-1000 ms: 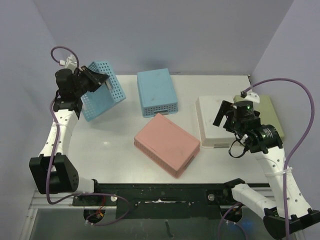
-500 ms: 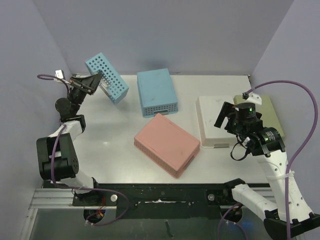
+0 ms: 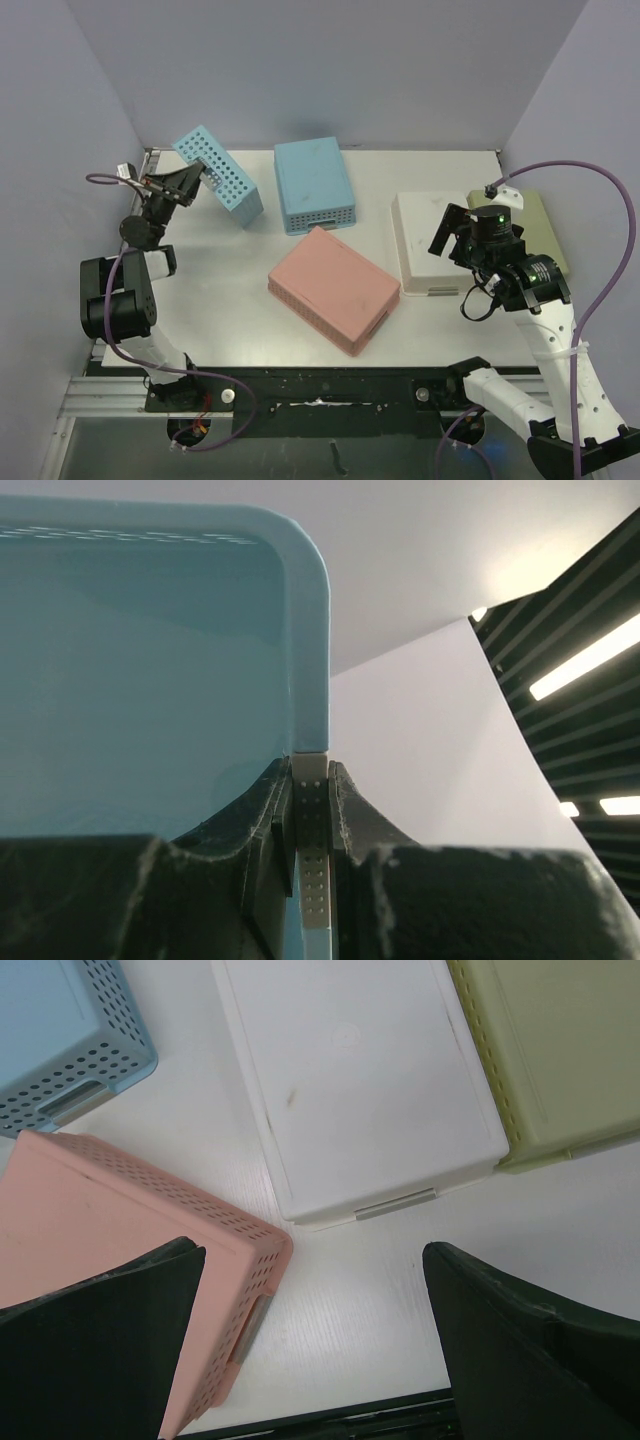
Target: Turn the large container upside down
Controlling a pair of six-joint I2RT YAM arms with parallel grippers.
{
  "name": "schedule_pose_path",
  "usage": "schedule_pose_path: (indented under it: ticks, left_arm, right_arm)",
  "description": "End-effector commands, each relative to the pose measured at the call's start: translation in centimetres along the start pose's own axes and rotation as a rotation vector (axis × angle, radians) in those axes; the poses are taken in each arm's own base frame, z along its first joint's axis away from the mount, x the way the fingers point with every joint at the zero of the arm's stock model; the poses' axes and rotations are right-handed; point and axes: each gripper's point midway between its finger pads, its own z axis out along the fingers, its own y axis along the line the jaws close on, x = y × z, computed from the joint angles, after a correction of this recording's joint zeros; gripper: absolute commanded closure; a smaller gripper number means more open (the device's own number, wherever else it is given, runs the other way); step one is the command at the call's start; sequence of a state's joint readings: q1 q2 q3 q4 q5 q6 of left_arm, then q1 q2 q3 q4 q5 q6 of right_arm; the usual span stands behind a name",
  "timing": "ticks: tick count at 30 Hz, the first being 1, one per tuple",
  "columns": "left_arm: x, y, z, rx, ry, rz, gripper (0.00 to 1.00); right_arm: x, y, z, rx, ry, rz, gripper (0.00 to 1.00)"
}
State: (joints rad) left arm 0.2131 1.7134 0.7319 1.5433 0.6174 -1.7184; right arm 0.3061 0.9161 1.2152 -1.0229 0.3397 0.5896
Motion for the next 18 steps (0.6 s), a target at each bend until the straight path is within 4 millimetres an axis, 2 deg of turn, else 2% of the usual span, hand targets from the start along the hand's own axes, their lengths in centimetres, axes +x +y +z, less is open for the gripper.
schedule_pose_path:
  ticks: [1,5,9,10,12,15,16,18]
  left_arm:
    - [0.5,-4.1,-1.4,0.178,0.003,0.147,1.00]
    - [-0.3,-3.8,-2.6,0.146,-0.013,0.105,1.00]
    - [-1.9,-2.9,-5.6,0.075,-0.070,0.046,1.00]
    - [-2.1,-2.8,-6.4,0.060,-0.081,0.047,0.94]
    - [-2.1,-2.5,-7.7,0.030,-0.090,0.040,0.70]
    - [-1.1,-1.7,-9.5,-0.018,-0.079,0.016,0.41]
    - [-0.6,-1.3,-10.0,-0.038,-0.078,0.004,0.34]
    - [0.0,-0.3,-11.1,-0.095,-0.080,-0.020,0.30]
  right_arm:
    - [-0.7,-0.1,-0.3,-0.002,-0.030,0.015,0.02]
    - [-0.7,-0.1,-0.3,-0.001,-0.030,0.015,0.03]
    - [-0.5,-0.1,-0.2,-0.004,-0.027,0.011,0.02]
    - [-0.4,0.0,-0.2,-0.007,-0.026,0.012,0.03]
    - [-0.3,0.1,0.0,-0.013,-0.023,0.007,0.02]
    - [-0.1,0.3,0.5,-0.015,-0.012,-0.002,0.02]
    - [-0.2,0.4,0.5,-0.016,-0.010,-0.003,0.02]
    - [-0.2,0.5,0.6,-0.020,-0.008,-0.006,0.02]
